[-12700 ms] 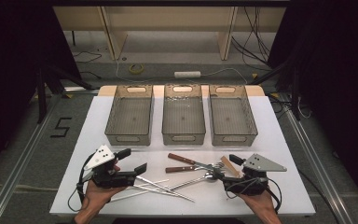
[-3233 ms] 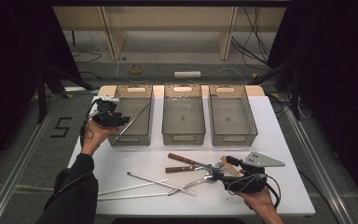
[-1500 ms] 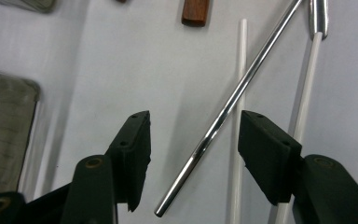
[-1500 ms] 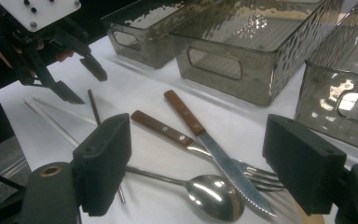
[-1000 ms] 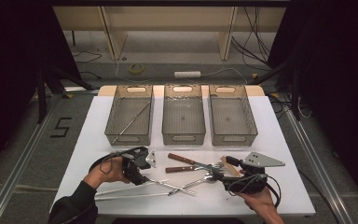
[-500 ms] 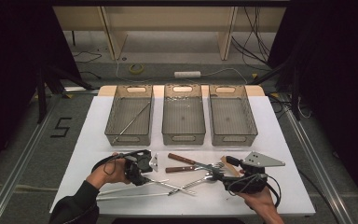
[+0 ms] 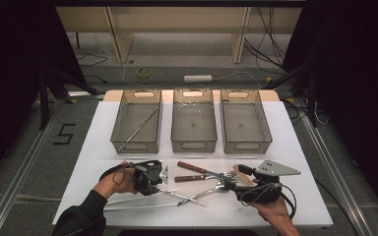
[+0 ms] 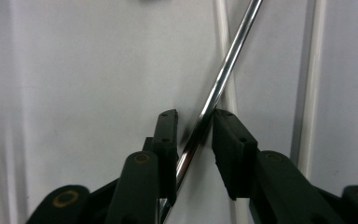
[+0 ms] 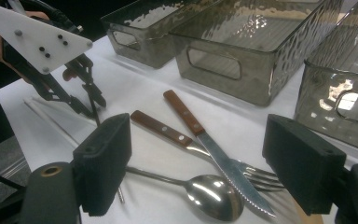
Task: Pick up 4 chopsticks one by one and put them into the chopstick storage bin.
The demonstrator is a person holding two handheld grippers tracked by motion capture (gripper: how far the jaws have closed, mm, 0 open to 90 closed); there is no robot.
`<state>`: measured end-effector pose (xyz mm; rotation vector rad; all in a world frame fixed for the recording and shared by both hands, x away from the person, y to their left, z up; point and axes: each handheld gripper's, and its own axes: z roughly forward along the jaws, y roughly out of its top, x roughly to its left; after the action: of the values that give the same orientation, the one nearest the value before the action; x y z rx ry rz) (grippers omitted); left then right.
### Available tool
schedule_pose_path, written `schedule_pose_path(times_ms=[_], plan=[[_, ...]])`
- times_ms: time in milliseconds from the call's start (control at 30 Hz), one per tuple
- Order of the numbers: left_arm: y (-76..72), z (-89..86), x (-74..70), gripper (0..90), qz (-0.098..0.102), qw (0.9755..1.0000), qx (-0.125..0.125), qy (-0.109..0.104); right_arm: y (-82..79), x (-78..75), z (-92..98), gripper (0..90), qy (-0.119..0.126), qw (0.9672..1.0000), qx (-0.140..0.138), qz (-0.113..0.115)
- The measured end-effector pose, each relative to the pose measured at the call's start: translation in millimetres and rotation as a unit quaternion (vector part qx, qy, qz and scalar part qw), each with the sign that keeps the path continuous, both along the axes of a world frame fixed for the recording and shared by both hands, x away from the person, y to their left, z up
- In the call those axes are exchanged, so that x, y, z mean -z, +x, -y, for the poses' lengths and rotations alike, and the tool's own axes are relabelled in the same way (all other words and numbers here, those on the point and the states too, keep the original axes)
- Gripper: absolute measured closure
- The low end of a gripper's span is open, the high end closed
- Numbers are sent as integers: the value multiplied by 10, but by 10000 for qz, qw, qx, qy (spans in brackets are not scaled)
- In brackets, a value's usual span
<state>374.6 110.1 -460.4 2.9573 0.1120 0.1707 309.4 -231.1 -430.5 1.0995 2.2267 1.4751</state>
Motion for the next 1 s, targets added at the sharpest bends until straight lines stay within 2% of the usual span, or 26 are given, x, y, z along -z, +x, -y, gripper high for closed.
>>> schedule_pose_path(times_ms=[100, 433, 1000], plan=[[-3, -5, 8, 731, -32, 10000, 49, -58, 0, 1, -3, 249, -14, 10000, 1, 0], [-10, -11, 10, 794, -60, 9991, 411, -27, 3, 2, -8, 251, -21, 10000, -5, 15], [-24, -36, 14, 838, -36, 9981, 602, -138, 8, 2, -1, 252, -10, 10000, 23, 2]])
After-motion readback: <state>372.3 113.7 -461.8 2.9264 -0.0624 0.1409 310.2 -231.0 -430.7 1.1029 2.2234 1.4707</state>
